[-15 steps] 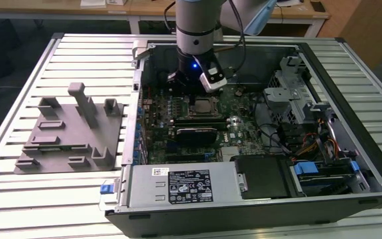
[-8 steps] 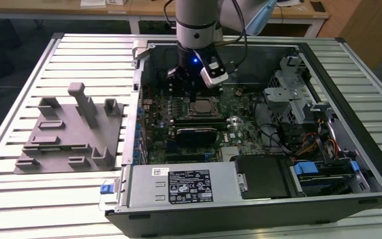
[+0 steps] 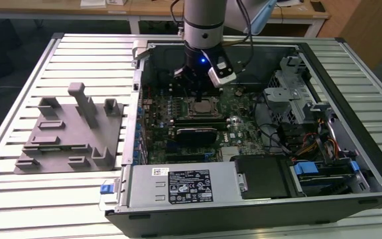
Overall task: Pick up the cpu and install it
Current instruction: 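Close the cpu cover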
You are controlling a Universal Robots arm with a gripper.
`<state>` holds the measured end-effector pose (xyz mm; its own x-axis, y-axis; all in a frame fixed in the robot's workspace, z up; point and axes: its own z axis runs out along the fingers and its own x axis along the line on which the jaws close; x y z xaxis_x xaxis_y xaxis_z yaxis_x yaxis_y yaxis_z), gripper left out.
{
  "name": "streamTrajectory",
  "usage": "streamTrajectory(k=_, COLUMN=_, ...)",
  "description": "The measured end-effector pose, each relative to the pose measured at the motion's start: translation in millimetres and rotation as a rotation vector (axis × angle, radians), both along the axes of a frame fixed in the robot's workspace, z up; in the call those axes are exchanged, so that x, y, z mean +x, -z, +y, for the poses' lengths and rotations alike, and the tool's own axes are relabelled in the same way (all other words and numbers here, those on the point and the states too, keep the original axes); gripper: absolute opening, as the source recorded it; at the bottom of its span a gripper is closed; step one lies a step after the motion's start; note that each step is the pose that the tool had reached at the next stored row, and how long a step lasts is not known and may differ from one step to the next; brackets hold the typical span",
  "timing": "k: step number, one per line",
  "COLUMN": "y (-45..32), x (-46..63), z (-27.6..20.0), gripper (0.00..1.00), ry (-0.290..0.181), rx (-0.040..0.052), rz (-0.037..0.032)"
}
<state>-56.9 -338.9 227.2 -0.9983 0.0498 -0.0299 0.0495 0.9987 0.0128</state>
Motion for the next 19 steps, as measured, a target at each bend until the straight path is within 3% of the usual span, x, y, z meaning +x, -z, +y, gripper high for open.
streamTrajectory(k=6, y=0.0, x=16.4, z=0.0, gripper=0.11, ry=0.0, rx=0.0, rz=0.0)
streamTrajectory(k=11, y=-1.4, x=17.4, z=0.0, gripper=0.11, ry=0.0, rx=-0.0002, rz=0.0001)
streamTrajectory(k=19, y=-19.8, x=17.4, z=0.0, gripper=0.11, ry=0.0, rx=0.0, rz=-0.0009)
